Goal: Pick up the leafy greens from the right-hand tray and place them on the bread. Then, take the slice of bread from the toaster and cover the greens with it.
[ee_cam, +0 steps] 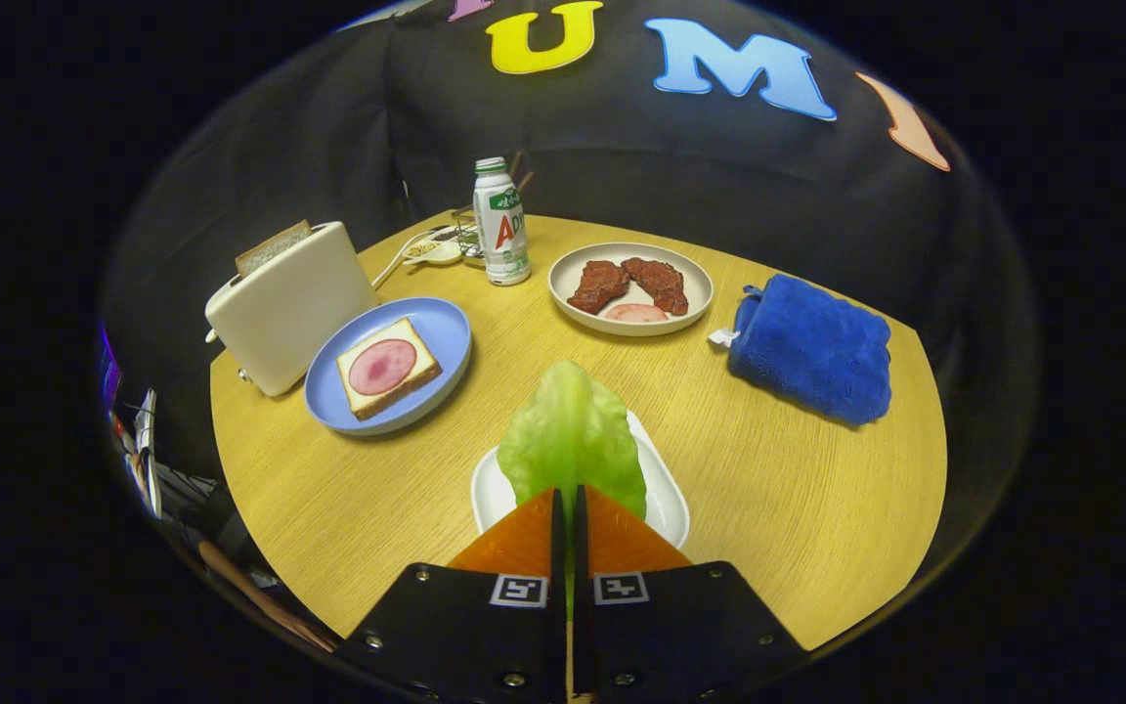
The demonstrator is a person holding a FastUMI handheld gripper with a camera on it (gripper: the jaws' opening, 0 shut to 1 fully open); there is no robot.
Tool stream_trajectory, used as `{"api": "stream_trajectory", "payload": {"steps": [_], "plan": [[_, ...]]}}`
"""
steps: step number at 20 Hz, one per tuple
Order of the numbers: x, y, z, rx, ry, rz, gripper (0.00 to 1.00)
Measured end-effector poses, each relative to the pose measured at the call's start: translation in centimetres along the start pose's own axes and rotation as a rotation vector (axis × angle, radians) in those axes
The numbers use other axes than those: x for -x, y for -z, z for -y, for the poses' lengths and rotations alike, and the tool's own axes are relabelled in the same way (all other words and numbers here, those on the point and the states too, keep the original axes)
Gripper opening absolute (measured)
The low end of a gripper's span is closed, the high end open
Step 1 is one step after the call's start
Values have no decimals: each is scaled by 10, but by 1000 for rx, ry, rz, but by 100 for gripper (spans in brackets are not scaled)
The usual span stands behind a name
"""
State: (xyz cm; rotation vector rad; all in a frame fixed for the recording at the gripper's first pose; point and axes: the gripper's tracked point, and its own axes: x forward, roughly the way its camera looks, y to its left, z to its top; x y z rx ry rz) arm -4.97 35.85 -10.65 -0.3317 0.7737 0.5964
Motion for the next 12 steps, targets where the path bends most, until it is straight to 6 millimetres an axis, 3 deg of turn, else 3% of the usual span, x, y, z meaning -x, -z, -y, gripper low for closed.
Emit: {"api": "stream_trajectory", "payload": {"steps": [7, 12], "plan": [[4, -21, -44, 61, -48, 25, 3], [-5, -34, -69, 70, -59, 31, 3]]}}
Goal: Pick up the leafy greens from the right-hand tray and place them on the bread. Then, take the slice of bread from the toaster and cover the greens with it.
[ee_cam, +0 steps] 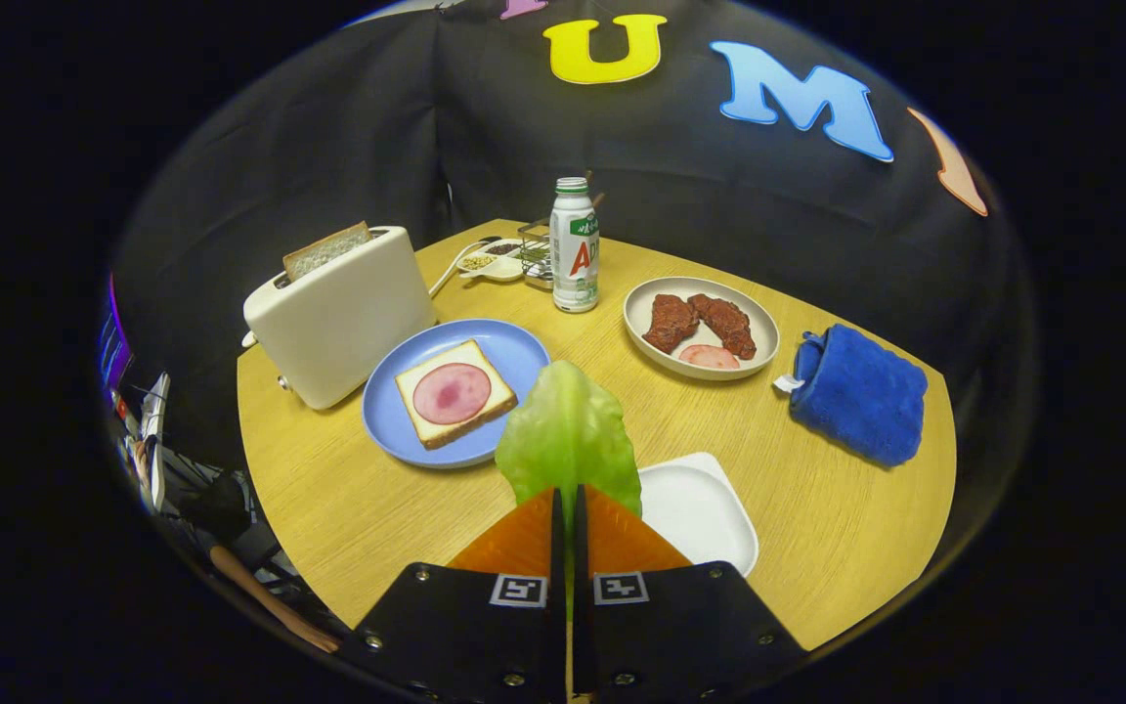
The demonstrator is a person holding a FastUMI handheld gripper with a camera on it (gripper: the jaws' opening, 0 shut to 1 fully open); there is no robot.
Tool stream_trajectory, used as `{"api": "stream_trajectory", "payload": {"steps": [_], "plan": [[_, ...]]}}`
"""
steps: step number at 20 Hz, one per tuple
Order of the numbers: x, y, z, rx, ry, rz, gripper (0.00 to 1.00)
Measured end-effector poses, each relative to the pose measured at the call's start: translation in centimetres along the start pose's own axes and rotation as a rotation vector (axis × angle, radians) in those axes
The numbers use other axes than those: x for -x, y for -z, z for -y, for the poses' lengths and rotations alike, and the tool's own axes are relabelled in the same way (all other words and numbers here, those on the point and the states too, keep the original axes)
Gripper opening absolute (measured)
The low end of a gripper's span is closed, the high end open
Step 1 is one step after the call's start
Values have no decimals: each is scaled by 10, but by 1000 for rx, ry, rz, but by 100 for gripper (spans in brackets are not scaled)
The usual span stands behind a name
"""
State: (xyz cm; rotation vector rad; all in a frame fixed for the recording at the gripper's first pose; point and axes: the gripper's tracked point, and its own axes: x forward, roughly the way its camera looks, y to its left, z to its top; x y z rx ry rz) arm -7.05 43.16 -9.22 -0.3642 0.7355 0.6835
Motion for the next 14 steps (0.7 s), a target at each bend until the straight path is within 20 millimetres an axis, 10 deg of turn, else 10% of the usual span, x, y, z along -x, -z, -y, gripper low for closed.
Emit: {"api": "stream_trajectory", "payload": {"steps": [14], "plan": [[-55, -51, -79, 5, -39, 7, 3]]}}
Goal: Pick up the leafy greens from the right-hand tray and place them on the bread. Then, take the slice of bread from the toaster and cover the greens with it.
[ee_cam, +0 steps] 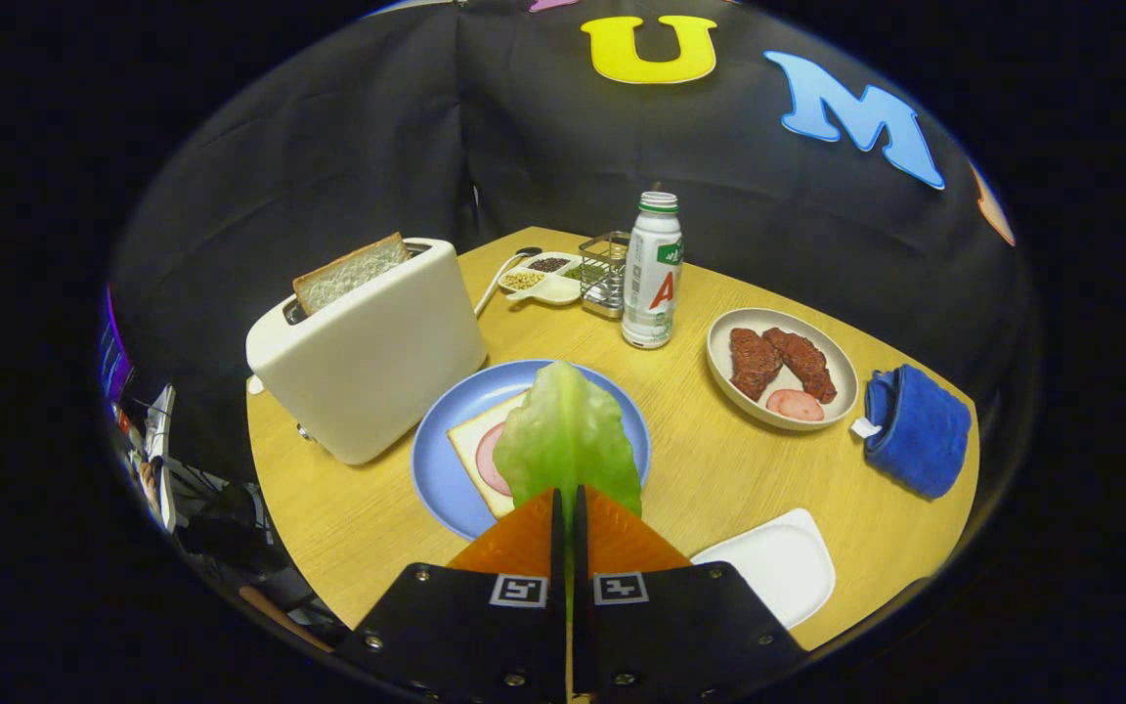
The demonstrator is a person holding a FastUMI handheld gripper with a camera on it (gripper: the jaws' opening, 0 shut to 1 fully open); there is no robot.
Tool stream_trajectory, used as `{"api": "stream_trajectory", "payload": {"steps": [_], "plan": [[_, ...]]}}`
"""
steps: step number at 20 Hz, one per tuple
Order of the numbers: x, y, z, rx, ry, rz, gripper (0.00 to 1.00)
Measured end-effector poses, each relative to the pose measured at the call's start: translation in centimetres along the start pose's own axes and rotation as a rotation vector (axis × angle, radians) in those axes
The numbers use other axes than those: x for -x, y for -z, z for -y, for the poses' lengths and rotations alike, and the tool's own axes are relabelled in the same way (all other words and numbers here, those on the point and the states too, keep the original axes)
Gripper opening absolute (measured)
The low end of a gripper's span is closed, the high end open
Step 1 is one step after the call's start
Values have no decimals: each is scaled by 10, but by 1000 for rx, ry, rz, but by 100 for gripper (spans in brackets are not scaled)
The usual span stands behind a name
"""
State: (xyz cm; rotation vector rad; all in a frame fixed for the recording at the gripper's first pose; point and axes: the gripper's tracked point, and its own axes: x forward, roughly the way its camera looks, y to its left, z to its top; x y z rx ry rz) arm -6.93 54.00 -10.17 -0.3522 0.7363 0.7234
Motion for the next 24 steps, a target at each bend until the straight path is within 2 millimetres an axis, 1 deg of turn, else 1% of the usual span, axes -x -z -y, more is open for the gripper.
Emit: {"api": "stream_trajectory", "payload": {"steps": [3, 7, 8, 11, 12, 13, 14, 16, 19, 21, 23, 24], "plan": [[-22, -8, -13, -9, -16, -12, 3], [-49, -10, -29, -25, -42, -28, 3], [-55, -8, -33, -20, -49, -35, 3], [-59, -10, -30, 0, -20, -15, 18], [-51, -16, -29, -7, -11, 14, 30], [-45, -24, -27, -8, 6, 60, 35], [-38, -30, -25, -11, 28, 109, 37], [-23, -39, -29, -20, 55, 198, 37], [-5, -47, -48, -44, 60, 307, 37], [1, -48, -64, -56, 56, 358, 37], [3, -51, -75, -78, 64, 409, 37], [3, -51, -83, -93, 58, 435, 37]]}}
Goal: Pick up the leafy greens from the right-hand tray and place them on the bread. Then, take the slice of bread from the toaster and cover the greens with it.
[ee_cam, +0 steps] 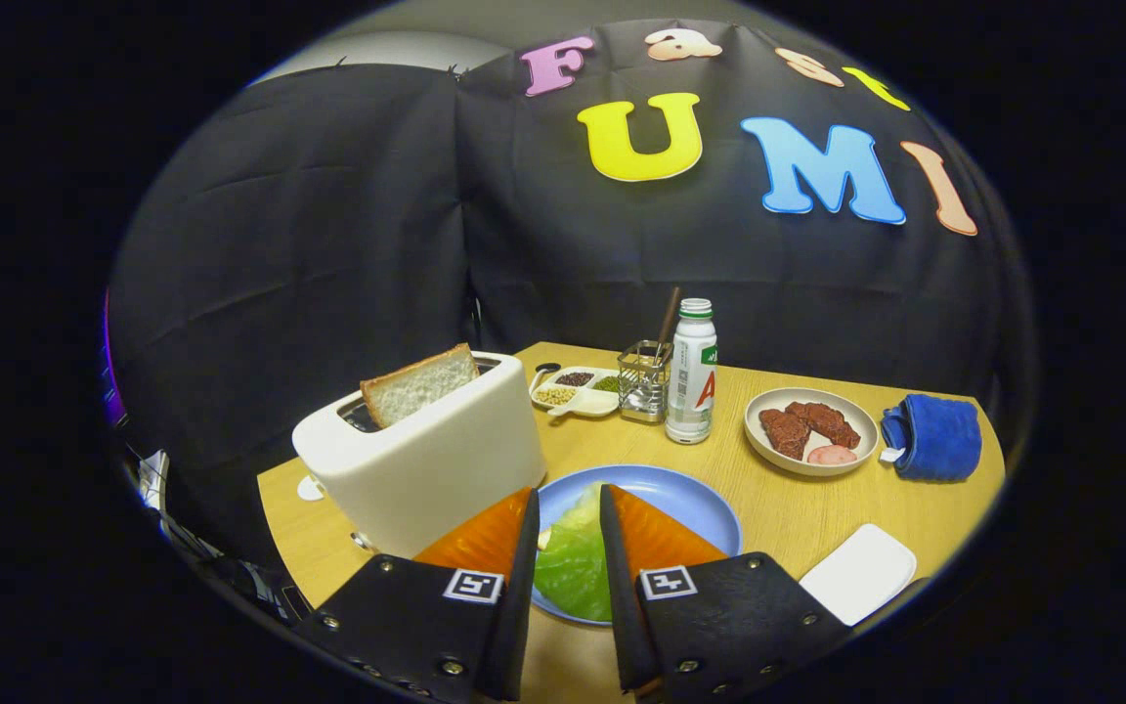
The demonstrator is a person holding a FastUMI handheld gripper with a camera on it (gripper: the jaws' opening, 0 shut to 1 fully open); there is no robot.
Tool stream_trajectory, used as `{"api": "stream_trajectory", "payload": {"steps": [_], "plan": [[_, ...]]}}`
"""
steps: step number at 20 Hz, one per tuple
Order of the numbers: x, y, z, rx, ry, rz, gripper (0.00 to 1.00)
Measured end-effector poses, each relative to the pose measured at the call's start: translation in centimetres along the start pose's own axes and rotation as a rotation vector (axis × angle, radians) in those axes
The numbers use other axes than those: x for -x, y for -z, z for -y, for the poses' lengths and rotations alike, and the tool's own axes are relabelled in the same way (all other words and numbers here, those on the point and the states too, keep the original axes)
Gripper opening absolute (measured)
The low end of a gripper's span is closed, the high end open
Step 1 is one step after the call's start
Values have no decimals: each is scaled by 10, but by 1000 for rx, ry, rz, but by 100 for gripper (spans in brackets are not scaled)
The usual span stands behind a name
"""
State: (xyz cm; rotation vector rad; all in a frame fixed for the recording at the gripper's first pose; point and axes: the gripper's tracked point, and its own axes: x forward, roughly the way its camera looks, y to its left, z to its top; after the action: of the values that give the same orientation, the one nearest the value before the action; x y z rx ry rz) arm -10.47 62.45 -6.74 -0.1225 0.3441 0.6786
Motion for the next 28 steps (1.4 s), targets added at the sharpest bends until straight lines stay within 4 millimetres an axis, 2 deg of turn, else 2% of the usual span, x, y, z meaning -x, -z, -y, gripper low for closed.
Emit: {"api": "stream_trajectory", "payload": {"steps": [3, 6, 12, 19, 21, 24, 28], "plan": [[5, -3, -16, -29, 22, 58, 37], [3, -11, -32, 18, 70, 119, 37], [-3, -21, -87, 47, 16, 156, 37], [-25, -36, -133, 64, 2, 173, 37], [-32, -40, -135, 96, 35, 177, 37], [-50, -34, -145, 84, 53, 141, 37], [-68, -39, -137, 91, 156, 119, 37]]}}
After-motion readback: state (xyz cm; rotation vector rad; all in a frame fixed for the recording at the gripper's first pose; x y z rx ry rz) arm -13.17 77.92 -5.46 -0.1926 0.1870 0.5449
